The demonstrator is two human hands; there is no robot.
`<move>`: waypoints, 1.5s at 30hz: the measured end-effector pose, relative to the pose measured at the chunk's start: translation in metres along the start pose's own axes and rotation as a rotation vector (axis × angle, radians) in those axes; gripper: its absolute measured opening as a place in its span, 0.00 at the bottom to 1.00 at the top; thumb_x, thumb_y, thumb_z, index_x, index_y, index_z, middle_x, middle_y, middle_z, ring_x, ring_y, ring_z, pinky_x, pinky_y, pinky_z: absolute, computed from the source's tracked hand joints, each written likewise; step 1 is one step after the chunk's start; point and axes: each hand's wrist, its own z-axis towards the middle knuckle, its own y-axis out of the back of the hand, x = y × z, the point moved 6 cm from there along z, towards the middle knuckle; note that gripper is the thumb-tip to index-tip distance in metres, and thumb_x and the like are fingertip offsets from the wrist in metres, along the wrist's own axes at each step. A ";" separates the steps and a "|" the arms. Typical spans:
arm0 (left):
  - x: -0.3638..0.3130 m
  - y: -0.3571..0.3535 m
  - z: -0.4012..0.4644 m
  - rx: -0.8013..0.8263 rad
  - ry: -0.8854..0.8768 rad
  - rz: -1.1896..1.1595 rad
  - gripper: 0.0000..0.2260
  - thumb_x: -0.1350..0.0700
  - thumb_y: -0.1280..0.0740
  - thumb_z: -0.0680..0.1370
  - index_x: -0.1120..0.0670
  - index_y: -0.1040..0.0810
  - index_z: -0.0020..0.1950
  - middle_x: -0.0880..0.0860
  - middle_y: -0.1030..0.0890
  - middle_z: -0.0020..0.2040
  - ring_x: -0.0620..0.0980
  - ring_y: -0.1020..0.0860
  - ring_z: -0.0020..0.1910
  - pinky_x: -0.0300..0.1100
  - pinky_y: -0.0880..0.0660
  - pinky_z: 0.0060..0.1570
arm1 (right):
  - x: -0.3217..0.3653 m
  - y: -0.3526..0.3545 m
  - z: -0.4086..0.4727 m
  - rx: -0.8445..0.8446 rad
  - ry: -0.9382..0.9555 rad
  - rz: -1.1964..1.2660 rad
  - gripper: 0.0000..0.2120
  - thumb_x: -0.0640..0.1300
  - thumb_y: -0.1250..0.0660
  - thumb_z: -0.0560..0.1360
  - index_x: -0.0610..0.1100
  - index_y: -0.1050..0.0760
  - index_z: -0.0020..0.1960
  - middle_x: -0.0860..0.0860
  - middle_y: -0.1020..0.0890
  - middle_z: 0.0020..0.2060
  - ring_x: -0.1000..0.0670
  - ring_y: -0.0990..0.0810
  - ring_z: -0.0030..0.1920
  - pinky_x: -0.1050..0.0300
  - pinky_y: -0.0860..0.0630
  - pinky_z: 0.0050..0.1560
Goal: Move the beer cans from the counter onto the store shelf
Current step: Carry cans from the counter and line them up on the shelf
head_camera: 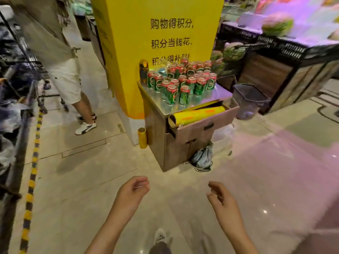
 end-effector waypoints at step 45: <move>-0.244 -0.115 0.648 -0.384 0.016 -0.002 0.12 0.63 0.30 0.73 0.56 0.25 0.55 0.53 0.20 0.49 0.50 0.22 0.48 0.43 0.25 0.50 | 0.185 -0.065 0.797 0.473 0.250 -0.090 0.32 0.46 0.31 0.74 0.48 0.41 0.73 0.51 0.32 0.69 0.51 0.33 0.68 0.51 0.35 0.69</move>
